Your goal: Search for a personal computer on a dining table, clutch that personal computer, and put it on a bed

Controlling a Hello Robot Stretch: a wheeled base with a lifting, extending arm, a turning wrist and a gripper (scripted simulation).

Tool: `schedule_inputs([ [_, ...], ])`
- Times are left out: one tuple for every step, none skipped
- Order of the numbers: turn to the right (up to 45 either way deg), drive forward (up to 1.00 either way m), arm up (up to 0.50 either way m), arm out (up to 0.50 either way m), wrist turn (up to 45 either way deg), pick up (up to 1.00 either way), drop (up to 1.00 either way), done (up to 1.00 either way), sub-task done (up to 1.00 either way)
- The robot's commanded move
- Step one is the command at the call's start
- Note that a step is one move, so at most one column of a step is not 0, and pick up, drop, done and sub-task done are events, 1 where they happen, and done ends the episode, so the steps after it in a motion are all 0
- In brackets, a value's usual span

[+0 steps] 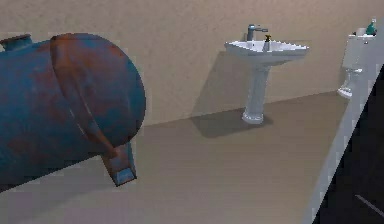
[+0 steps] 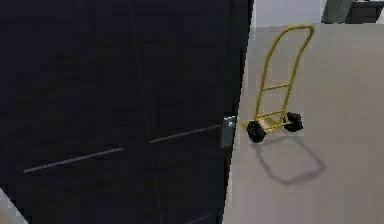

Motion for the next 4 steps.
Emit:
schedule_inputs([
  [0.0,0.6,0.0,0.0,0.0,0.0,0.0,0.0,0.0],
  [3.0,0.0,0.0,0.0,0.0,0.0,0.0,0.0,0.0],
  [0.0,0.35,0.0,0.0,0.0,0.0,0.0,0.0,0.0],
  [45.0,0.0,0.0,0.0,0.0,0.0,0.0,0.0,0.0],
])
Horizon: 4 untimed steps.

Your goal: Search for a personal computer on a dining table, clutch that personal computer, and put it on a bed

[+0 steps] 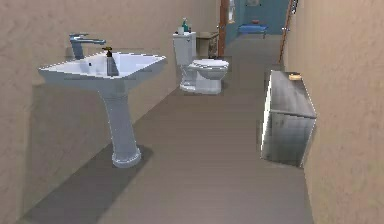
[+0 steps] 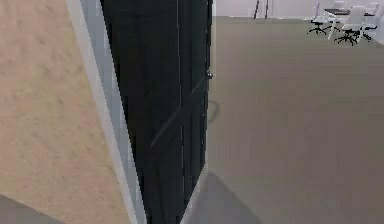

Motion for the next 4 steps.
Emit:
schedule_inputs([
  [12.0,0.0,0.0,0.0,0.0,0.0,0.0,0.0,0.0],
  [0.0,1.0,0.0,0.0,0.0,0.0,0.0,0.0,0.0],
  [6.0,0.0,0.0,0.0,0.0,0.0,0.0,0.0,0.0],
  [0.0,0.5,0.0,0.0,0.0,0.0,0.0,0.0,0.0],
])
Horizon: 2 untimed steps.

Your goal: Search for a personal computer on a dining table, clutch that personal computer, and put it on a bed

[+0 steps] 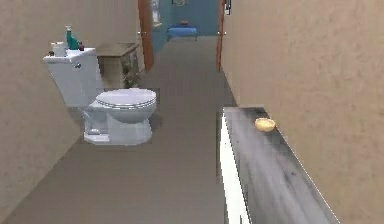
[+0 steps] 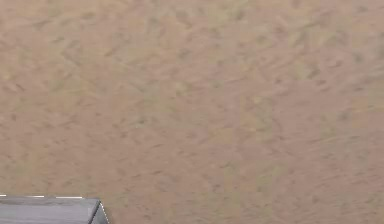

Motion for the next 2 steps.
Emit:
schedule_inputs([
  [3.0,0.0,0.0,0.0,0.0,0.0,0.0,0.0,0.0],
  [0.0,1.0,0.0,0.0,0.0,0.0,0.0,0.0,0.0],
])
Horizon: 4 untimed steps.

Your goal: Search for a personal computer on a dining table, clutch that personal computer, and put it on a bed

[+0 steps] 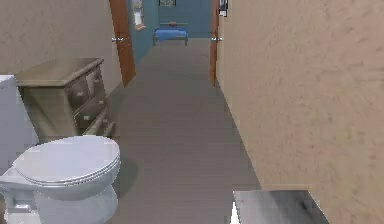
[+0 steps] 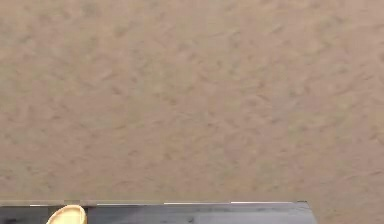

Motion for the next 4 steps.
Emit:
schedule_inputs([
  [0.0,0.8,0.0,0.0,0.0,0.0,0.0,0.0,0.0],
  [0.0,1.0,0.0,0.0,0.0,0.0,0.0,0.0,0.0],
  [3.0,0.0,0.0,0.0,0.0,0.0,0.0,0.0,0.0],
  [0.0,1.0,0.0,0.0,0.0,0.0,0.0,0.0,0.0],
])
